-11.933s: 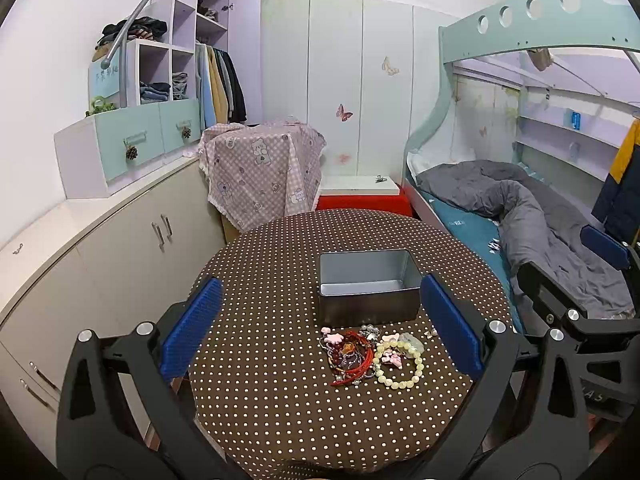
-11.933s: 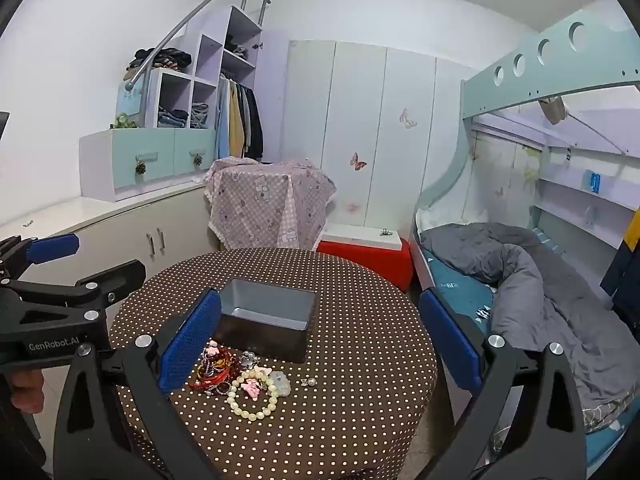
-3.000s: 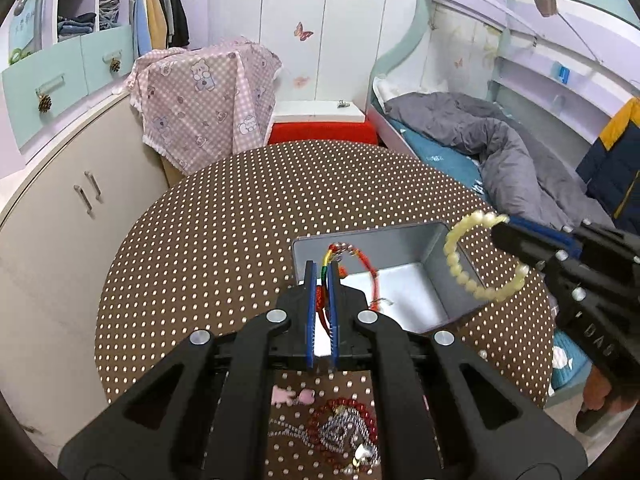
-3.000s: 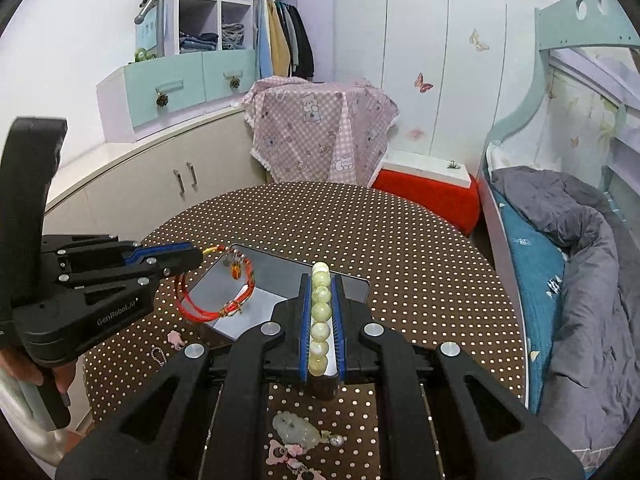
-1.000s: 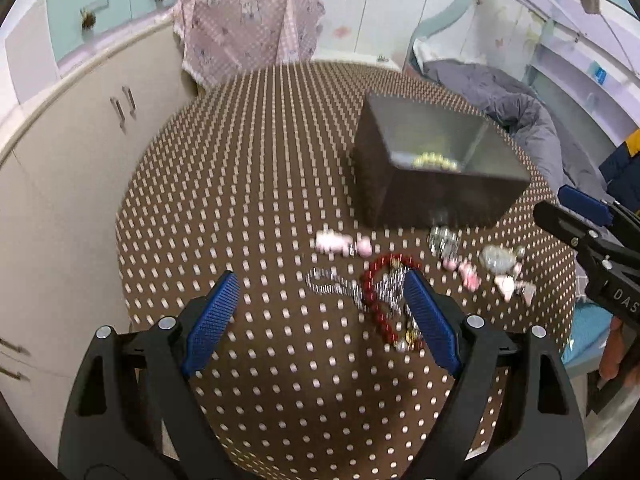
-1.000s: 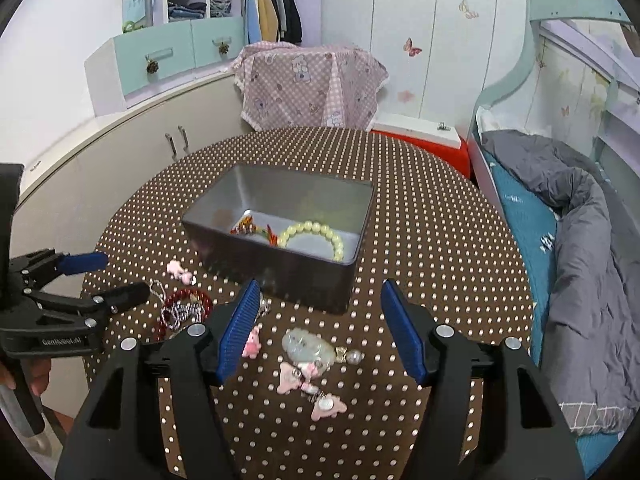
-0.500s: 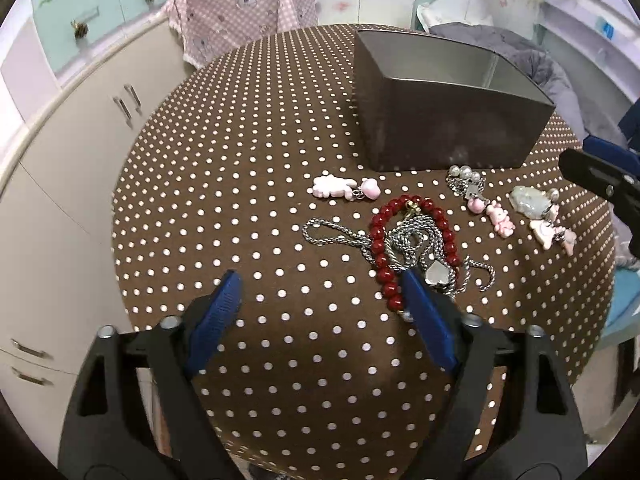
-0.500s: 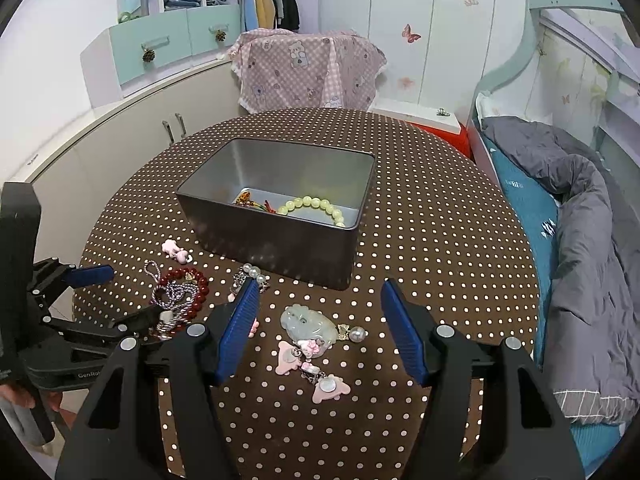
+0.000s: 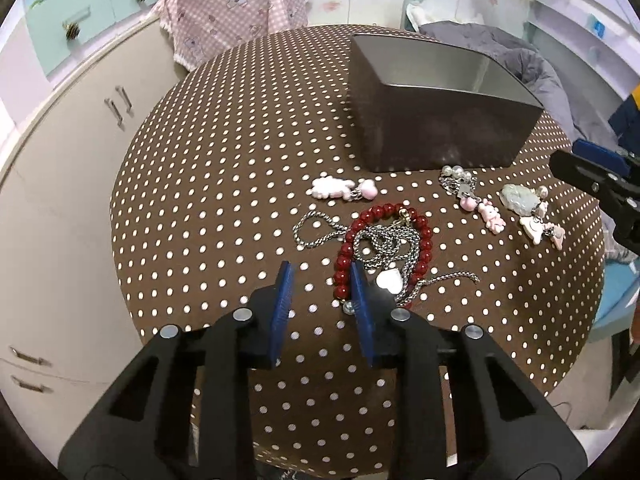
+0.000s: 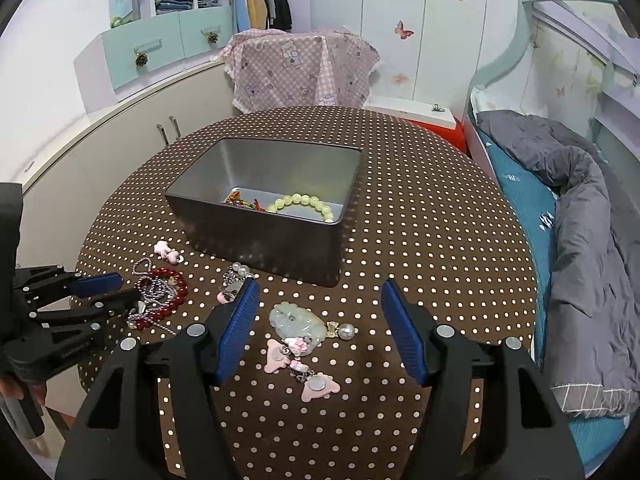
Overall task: Organize jewelry
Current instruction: 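Grasp the dark red bead bracelet with the left tool, then carry the dark red bead bracelet over the metal tin with left tool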
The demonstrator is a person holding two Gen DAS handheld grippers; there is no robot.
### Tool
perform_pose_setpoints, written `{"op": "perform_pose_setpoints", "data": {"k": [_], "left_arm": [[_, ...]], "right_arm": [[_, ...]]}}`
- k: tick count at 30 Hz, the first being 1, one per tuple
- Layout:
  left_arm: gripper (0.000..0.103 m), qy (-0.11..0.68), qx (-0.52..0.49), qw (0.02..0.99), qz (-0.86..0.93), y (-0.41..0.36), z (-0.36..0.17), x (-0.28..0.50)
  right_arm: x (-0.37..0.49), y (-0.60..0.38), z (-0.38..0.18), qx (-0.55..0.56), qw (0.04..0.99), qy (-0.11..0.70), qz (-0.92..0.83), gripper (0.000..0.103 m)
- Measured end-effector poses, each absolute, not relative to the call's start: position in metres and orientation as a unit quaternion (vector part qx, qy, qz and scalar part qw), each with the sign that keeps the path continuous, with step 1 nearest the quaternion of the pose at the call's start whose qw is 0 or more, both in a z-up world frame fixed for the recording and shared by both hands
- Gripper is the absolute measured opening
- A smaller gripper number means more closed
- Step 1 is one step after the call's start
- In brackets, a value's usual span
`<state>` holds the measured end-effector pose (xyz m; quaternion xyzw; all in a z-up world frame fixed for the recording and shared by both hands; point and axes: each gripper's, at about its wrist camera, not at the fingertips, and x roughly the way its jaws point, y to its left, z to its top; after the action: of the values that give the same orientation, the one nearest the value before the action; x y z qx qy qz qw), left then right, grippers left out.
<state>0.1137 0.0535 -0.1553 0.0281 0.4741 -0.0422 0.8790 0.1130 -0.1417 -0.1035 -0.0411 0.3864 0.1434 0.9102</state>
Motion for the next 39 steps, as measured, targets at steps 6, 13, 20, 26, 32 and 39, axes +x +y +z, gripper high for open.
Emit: {"op": "perform_pose_setpoints", "data": {"k": [6, 13, 20, 26, 32, 39], "left_arm": [[0.038, 0.471, 0.036, 0.881, -0.03, 0.055, -0.158, 0.112], [0.008, 0.458, 0.044, 0.887, -0.038, 0.047, -0.152, 0.118], [0.008, 0.41, 0.019, 0.909, -0.077, 0.045, -0.115, 0.117], [0.008, 0.367, 0.003, 0.926, -0.09, 0.05, -0.087, 0.109], [0.008, 0.337, -0.008, 0.939, -0.067, 0.065, -0.068, 0.093], [0.008, 0.355, -0.029, 0.933, -0.049, 0.089, -0.082, 0.092]], "right_arm": [[0.115, -0.142, -0.106, -0.039, 0.909, 0.389, 0.145, 0.06], [0.114, -0.139, -0.103, -0.041, 0.91, 0.385, 0.15, 0.06], [0.114, -0.143, -0.096, -0.033, 0.915, 0.375, 0.148, 0.06], [0.109, -0.131, -0.09, -0.034, 0.912, 0.366, 0.182, 0.06], [0.11, -0.109, -0.088, -0.036, 0.904, 0.364, 0.223, 0.06], [0.114, -0.069, -0.097, -0.052, 0.879, 0.376, 0.289, 0.055]]}}
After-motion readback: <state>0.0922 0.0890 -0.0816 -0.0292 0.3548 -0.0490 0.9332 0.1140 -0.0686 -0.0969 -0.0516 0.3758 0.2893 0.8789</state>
